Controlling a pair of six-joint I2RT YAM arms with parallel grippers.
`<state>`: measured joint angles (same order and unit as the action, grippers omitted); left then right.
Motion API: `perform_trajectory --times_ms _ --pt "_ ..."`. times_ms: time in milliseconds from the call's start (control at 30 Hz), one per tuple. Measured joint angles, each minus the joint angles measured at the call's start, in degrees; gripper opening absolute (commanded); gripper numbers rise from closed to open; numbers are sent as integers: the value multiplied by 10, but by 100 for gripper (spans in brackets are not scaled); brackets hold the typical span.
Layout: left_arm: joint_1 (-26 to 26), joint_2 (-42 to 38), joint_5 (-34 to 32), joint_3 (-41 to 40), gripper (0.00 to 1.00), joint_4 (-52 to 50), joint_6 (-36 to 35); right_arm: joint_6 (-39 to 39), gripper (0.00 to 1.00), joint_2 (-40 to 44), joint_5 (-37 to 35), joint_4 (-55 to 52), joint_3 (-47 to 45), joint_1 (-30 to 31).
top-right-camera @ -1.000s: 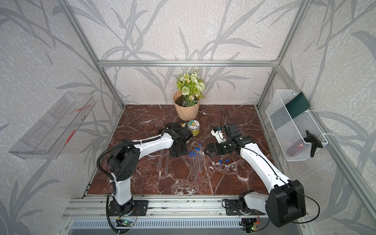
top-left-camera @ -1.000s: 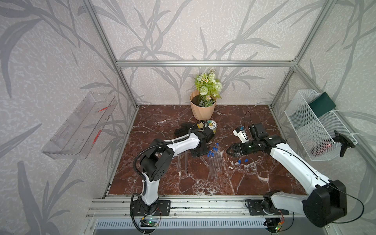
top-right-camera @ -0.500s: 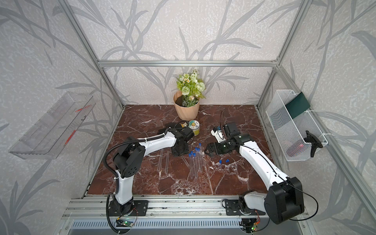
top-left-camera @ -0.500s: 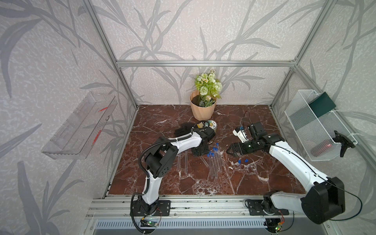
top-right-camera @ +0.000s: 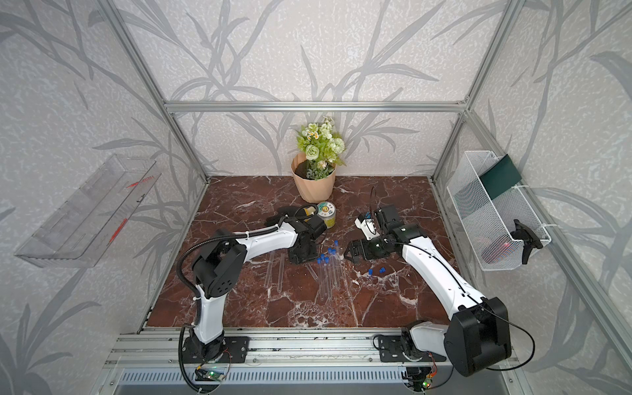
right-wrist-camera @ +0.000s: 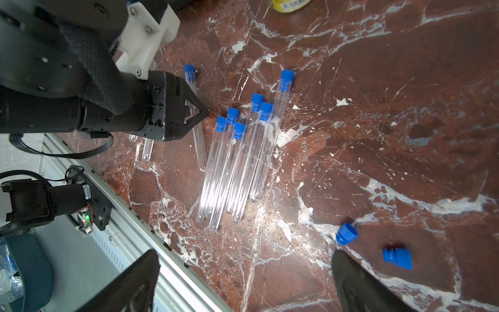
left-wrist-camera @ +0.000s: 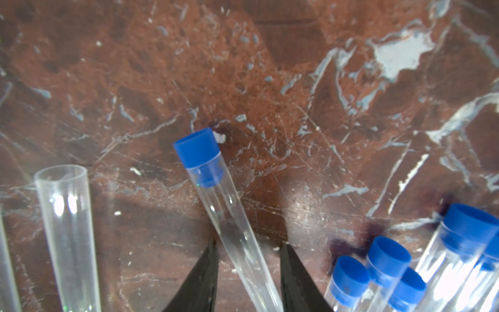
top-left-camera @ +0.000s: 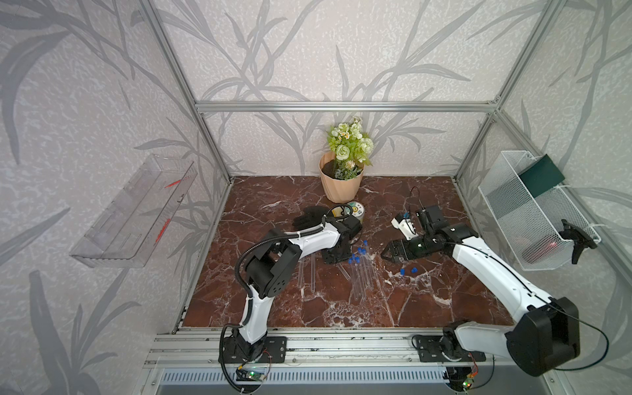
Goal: Remove stoppers from test tubes
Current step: Pick up the test tube at the center of the board.
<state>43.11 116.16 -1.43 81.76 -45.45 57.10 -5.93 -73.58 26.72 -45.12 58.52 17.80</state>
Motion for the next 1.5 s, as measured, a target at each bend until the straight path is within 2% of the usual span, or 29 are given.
perform_trajectory --times_ms 200,800,1500 --pt "1 0 0 0 29 -4 -14 0 99 0 -3 -1 8 0" --pt "30 0 -11 -1 28 -30 -50 -2 99 -24 -2 2 26 0" --pt "34 0 -15 -1 28 -38 -52 -2 99 -24 -3 2 27 0"
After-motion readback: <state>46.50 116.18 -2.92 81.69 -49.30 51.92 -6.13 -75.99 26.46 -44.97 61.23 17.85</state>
